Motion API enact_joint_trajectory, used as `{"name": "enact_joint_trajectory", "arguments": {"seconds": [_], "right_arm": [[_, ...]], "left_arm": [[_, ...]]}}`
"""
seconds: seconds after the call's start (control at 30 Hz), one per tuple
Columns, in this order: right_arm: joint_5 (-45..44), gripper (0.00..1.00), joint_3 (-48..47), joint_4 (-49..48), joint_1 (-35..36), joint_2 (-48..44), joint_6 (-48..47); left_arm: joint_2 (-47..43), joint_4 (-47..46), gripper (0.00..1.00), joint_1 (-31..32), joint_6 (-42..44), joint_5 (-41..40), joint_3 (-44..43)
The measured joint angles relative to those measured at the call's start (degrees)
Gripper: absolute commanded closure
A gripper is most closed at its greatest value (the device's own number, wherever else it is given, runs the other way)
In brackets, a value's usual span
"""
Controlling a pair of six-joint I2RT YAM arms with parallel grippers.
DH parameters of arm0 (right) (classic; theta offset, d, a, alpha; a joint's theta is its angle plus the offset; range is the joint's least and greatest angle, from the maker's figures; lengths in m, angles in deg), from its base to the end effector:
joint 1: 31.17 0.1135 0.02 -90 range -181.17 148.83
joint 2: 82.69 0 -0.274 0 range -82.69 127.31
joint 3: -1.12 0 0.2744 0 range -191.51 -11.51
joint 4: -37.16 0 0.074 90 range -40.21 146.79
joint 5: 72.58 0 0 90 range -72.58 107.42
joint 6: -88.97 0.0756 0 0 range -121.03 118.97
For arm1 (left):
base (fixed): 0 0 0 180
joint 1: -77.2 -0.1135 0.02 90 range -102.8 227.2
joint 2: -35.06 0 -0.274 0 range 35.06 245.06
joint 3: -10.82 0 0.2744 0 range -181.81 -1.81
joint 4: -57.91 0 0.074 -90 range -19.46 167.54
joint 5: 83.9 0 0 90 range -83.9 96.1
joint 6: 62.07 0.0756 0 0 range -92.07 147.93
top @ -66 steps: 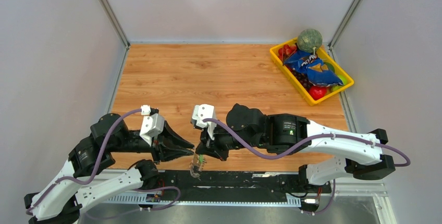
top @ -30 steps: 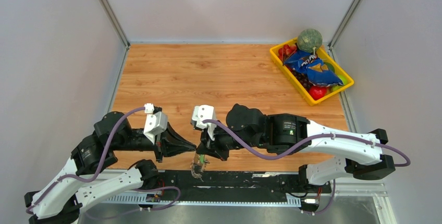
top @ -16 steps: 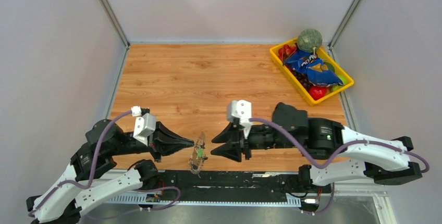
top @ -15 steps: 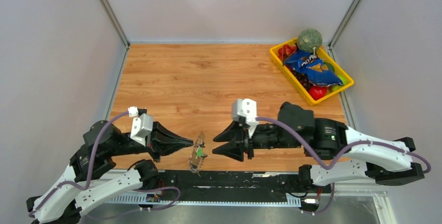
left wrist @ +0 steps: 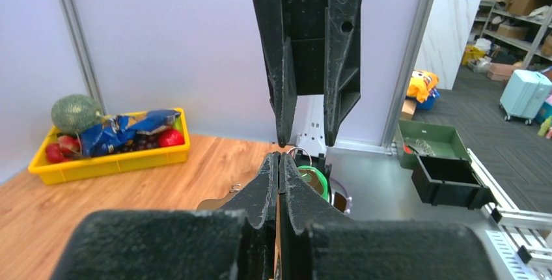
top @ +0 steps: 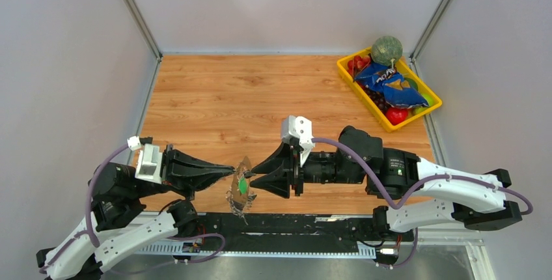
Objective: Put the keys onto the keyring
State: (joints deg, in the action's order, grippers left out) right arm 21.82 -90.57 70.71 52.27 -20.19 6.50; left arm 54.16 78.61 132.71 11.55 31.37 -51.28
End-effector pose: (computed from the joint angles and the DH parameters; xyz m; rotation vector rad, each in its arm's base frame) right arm 0.0265 0.2808 0.4790 -1.1623 1.3855 1.2429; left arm 0.0263 -0.0953 0.4443 0.8240 1.0529 -1.3400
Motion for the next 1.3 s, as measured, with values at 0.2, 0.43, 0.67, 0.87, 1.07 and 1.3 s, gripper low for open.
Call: {"name": "enact_joint_trajectory", "arguments": {"seconds": [0.2, 0.43, 0.67, 0.87, 1.07, 1.3], "right_arm": [[-1.9, 0.67, -0.3, -2.1, 0.0, 0.4, 3.6], [-3.5, 0.68, -1.8, -2.9, 0.0, 2.5, 6.6], [-4.2, 0.68, -2.7, -4.0, 0.0, 4.0, 8.4], [-6.0, 0.68, -3.3, -5.4, 0.0, 4.0, 9.2], [-6.5, 0.68, -3.6, -5.8, 0.0, 4.2, 9.4], [-6.5, 0.7, -3.9, -6.1, 0.0, 5.2, 9.4]], "left_arm": [[-0.3, -4.0, 1.0, 0.0, -0.1, -1.0, 0.1], [-0.3, -6.2, 1.0, 0.0, 0.0, -1.7, 0.3], [-0.6, -6.1, 1.0, 0.0, 0.3, -2.5, 0.5], [-1.1, -6.1, 1.0, 0.0, 0.5, -3.0, 0.5], [-1.1, -5.9, 1.0, 0.0, 0.9, -3.4, 0.5], [-1.2, -5.3, 1.0, 0.0, 1.6, -4.9, 0.5]]}}
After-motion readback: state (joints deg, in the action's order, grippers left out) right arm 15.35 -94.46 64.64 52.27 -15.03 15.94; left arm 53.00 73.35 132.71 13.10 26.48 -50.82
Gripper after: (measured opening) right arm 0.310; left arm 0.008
